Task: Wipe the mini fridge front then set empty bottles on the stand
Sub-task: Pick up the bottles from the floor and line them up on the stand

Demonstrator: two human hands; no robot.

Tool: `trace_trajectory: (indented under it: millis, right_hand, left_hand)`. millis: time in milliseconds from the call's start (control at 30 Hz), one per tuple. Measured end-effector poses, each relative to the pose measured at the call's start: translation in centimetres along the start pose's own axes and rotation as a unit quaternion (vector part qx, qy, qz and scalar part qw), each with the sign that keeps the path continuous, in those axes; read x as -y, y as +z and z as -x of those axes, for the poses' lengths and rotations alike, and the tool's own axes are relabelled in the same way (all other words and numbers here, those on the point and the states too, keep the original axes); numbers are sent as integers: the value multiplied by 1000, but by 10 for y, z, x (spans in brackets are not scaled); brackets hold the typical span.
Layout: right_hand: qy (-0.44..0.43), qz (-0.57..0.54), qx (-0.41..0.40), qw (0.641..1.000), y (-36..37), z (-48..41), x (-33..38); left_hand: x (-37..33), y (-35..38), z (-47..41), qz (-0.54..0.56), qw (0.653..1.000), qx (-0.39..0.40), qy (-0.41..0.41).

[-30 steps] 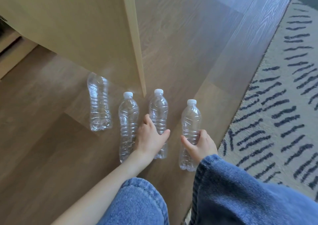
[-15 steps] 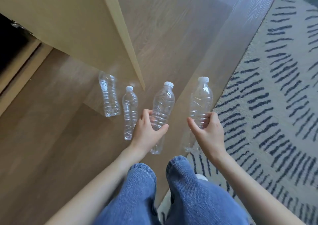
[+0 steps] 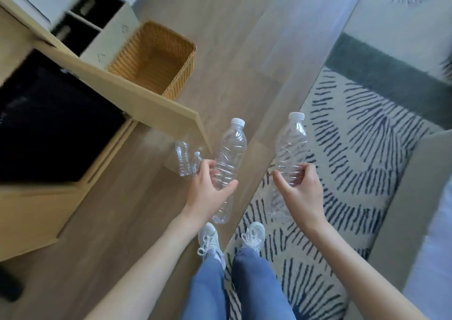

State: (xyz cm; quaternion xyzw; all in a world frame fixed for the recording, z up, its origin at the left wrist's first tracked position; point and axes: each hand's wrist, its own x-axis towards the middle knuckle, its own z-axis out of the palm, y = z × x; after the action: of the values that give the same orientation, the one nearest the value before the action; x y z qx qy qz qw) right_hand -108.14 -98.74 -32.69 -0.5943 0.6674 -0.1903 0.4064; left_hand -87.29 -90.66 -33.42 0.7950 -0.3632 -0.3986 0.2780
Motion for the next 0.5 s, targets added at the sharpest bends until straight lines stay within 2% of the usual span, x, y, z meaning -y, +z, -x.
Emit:
trace_trajectory:
  millis: [233,500]
  right_hand:
    - [-95,-26,-20,995,-122,63,137]
    - [-226,-63,-73,969,-184,101,247]
  left_hand:
    - [-145,-102,99,83,993,-74,36]
    - [-247,-176,172,154,964,-158,151]
